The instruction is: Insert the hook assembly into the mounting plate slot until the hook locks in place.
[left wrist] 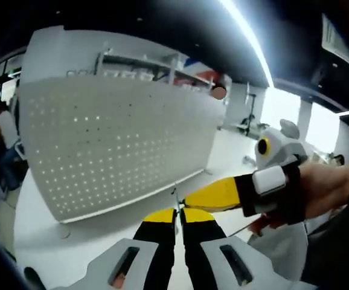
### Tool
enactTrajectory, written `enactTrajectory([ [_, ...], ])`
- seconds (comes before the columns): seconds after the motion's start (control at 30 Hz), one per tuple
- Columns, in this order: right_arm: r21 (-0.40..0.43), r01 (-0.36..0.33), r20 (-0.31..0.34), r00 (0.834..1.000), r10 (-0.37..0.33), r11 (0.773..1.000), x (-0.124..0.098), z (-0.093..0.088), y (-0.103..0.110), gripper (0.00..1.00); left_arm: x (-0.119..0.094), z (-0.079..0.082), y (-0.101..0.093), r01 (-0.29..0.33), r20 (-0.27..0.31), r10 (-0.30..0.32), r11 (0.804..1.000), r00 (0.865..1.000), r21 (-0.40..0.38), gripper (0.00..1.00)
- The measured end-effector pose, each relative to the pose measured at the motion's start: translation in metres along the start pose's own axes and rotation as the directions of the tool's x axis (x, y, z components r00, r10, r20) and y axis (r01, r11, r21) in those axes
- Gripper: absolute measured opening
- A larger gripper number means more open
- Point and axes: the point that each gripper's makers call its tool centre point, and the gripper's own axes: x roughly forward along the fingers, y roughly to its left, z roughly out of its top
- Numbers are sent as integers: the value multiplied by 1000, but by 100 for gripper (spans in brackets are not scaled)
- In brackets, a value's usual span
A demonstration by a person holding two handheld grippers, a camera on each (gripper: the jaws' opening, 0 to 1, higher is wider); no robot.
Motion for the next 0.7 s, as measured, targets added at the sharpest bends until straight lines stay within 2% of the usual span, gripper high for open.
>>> enactTrajectory([
  [0.13, -23, 4, -26, 1000, -5, 1000, 1, -6, -1, 0, -1, -6, 0, 2, -12, -1, 1000, 1000, 5, 4],
  [0.2, -37, 0, -30, 1000, -1, 999, 1, -7, 0, 0, -3, -7, -1, 11, -9, -10, 998, 1000, 68, 4],
  [0.27, -42, -4, -36, 999, 2, 999, 1, -8, 0, 0, -4, -7, -2, 8, -11, -8, 998, 1000, 61, 5],
  [0.4, -107, 6, -47, 999, -11, 994, 0, -9, -1, 0, -6, -8, -2, 28, -5, -28, 999, 1000, 27, 9],
  [0.5, -125, 4, -54, 998, -11, 992, -3, -8, 0, 0, -5, -9, -3, 36, -11, -35, 999, 999, 18, 19],
  [0.6, -162, -2, -61, 998, -8, 987, -2, -7, 0, 0, -4, -10, -2, 36, -12, -36, 999, 999, -4, 34],
  [0.7, -207, -3, -70, 998, -12, 978, -2, -4, 1, 0, -3, -10, -4, 51, -13, -51, 998, 999, -25, 41],
])
